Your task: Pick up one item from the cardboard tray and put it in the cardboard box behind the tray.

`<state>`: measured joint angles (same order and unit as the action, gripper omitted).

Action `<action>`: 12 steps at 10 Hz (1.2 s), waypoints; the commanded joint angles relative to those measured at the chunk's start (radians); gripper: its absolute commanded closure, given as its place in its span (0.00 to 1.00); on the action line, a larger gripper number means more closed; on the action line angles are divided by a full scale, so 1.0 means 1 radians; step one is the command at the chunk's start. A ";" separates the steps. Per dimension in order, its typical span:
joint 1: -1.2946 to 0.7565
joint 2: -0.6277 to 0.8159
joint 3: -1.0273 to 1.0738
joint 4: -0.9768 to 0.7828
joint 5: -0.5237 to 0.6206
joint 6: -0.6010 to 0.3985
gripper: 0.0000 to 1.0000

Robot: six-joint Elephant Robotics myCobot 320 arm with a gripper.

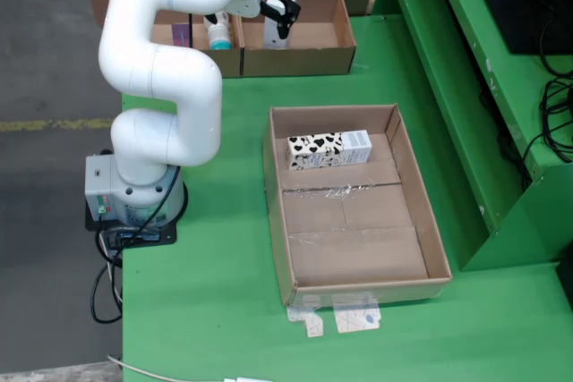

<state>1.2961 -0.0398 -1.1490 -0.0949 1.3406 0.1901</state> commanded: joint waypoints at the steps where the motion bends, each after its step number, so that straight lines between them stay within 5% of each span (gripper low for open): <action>1: -0.050 0.222 0.023 -0.099 -0.025 0.030 0.00; 8: -0.036 0.306 0.215 -0.447 -0.266 0.231 0.00; 12: -0.130 0.454 0.061 -0.422 -0.277 0.239 0.00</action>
<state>1.2317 0.3143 -1.0324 -0.5322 1.0660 0.4203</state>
